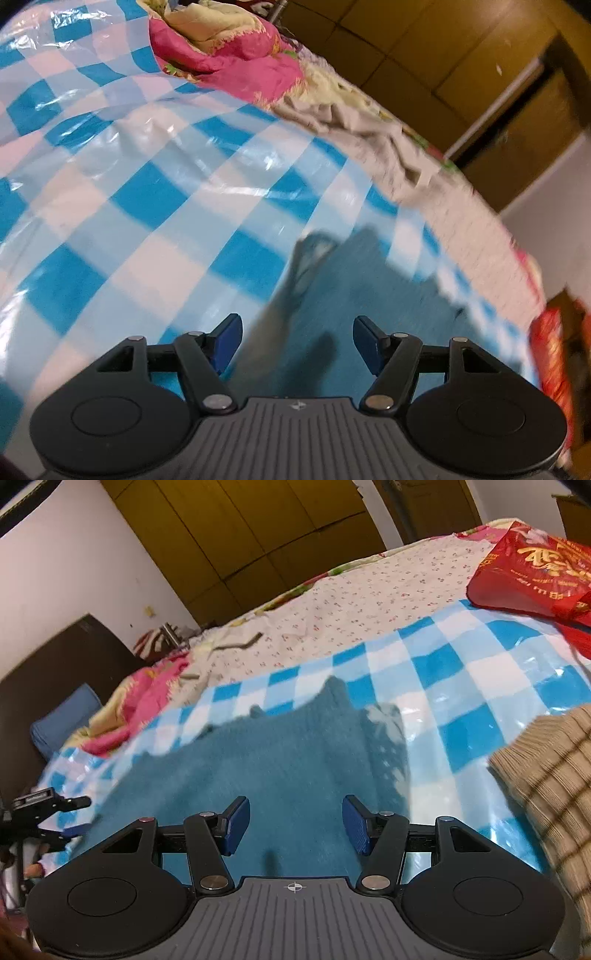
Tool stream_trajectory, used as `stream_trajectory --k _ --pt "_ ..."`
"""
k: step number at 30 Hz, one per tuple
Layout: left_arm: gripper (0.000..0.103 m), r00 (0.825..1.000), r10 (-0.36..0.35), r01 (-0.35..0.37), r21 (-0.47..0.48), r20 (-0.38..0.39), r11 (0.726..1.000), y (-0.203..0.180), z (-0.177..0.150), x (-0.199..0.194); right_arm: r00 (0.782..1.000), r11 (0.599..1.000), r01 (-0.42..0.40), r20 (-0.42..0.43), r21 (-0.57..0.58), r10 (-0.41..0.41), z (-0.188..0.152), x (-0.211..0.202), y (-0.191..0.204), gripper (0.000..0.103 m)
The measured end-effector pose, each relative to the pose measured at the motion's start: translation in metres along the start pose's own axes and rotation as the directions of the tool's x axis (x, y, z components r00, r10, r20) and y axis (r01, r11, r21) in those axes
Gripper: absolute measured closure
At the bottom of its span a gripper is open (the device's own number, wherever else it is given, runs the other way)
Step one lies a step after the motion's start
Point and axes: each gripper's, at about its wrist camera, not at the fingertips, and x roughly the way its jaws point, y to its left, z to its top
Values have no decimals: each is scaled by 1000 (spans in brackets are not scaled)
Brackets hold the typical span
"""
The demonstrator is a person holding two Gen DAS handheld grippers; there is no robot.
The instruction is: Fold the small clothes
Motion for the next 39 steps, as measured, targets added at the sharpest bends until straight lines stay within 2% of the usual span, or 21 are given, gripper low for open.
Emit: stream_trajectory --k 4,7,9,11,14,17,19,21,24,25,27,30,32,33,35,37,39 --pt "28 999 -12 15 83 -32 996 -1 -28 -12 1000 1000 4 4 25 -4 -12 -9 -6 49" --pt "28 999 -40 43 102 -29 994 0 -44 -21 1000 1000 11 23 24 -11 -15 -21 -6 49" --pt "28 997 -38 44 108 -62 993 2 -50 -17 999 1000 25 23 8 -25 -16 -25 -7 48" --pt "29 998 -16 25 123 -68 992 1 -55 -14 999 999 44 -2 6 -44 -19 -24 -11 47" --pt "31 997 -38 46 120 -68 992 -1 -57 -16 998 999 22 -59 35 -20 -24 -19 -15 47" --pt "31 998 -20 30 179 -59 983 -9 -59 -19 998 1000 13 -56 11 -12 -28 -18 -12 57" --pt "28 998 -2 15 197 -67 980 -12 -58 -14 997 999 46 -59 6 -45 -27 -14 -11 75" --pt "28 997 2 12 174 -79 985 -9 -56 -8 996 998 41 -78 54 -37 -24 -7 -19 85" --pt "45 995 -26 38 121 -96 992 -5 -58 -11 994 992 9 -111 123 5 -26 -9 -26 91" --pt "53 995 -30 42 134 -92 990 -6 -61 -16 993 991 -9 -114 131 24 -27 -15 -27 92" --pt "61 995 -37 52 153 -96 987 -6 -67 -27 991 991 -36 -123 132 52 -30 -31 -26 92" --pt "65 992 -48 65 140 -120 988 -1 -80 -42 987 990 -45 -150 132 65 -38 -50 -25 93" --pt "71 986 -63 82 122 -154 989 4 -91 -48 984 990 -46 -167 133 68 -43 -55 -26 93" --pt "72 983 -56 78 117 -175 990 6 -96 -48 982 992 -39 -177 124 61 -45 -54 -26 93" --pt "75 978 0 31 148 -209 989 10 -110 -41 979 994 -9 -203 107 31 -46 -42 -27 93" --pt "77 978 9 21 140 -206 990 12 -115 -40 976 994 12 -218 111 13 -48 -31 -32 93" --pt "77 981 -16 39 113 -195 993 12 -112 -46 975 991 13 -222 135 17 -50 -32 -35 93"
